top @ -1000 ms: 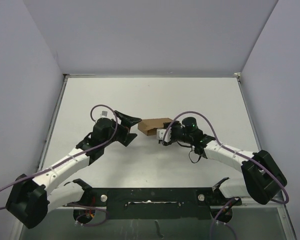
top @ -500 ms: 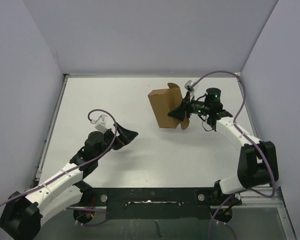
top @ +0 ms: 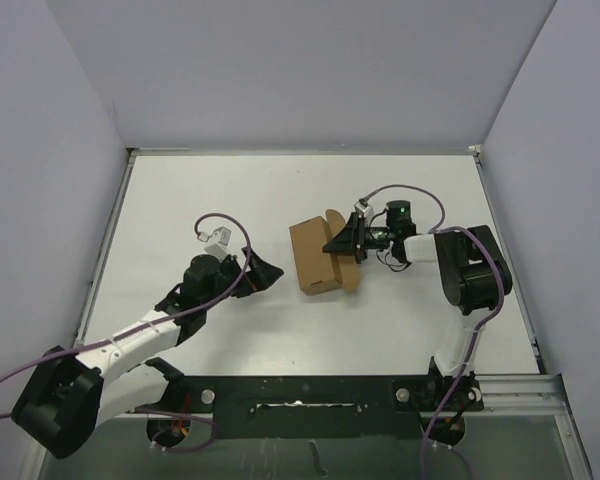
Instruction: Fold the paper box
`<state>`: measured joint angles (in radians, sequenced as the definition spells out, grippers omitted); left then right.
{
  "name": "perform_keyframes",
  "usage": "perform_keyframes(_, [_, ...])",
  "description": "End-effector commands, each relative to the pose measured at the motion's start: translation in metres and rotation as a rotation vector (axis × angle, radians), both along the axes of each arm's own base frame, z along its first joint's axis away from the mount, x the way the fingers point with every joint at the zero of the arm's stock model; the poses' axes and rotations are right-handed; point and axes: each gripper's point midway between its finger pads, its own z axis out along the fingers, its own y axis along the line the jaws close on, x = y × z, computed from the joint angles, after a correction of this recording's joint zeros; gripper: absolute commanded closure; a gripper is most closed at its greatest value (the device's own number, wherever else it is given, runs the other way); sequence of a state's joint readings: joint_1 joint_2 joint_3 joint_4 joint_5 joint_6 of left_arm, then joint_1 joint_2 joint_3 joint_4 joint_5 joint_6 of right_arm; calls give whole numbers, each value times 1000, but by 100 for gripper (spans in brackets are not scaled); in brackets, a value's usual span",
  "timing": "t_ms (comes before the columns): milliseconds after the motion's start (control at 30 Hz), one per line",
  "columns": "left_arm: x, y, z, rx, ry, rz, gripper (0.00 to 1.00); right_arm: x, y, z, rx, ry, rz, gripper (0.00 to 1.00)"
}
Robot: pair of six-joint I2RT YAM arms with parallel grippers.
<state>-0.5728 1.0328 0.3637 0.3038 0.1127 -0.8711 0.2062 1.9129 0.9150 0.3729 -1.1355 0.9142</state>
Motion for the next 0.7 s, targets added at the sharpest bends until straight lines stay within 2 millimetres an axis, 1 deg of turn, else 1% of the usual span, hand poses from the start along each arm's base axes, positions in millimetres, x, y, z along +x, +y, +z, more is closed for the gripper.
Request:
perform_keyframes(0, [28,-15,29,-44,-66,8,3,-3,6,-1,14,52,-17,57])
perform_keyframes(100, [40,-25,24,-36,-37,-2,3,-6,2,-18,-63,37,-21,50])
perform_keyframes(167, [49,-32,23,-29,-30,-10,3,-8,-2,-31,-123,34,-17,48])
perform_keyframes(233, [58,-37,20,-14,-18,-17,3,-7,-8,-41,-186,20,-17,43])
perform_keyframes(267, [63,-40,18,-7,-7,-17,3,-6,-11,-43,-207,7,-16,41])
perform_keyframes(333, [68,-46,14,8,15,-28,3,-4,-18,-45,-246,-21,-21,35])
perform_keyframes(467, [74,-52,7,33,42,-47,4,2,-33,-40,-344,-120,-19,23])
perform_keyframes(533, [74,-51,6,45,43,-50,4,6,-44,-36,-400,-180,-21,18])
perform_keyframes(600, [73,-49,7,58,38,-49,4,10,-56,-31,-449,-262,-2,16])
perform_keyframes(667, [72,-47,9,67,29,-50,4,6,-67,-29,-484,-294,31,11])
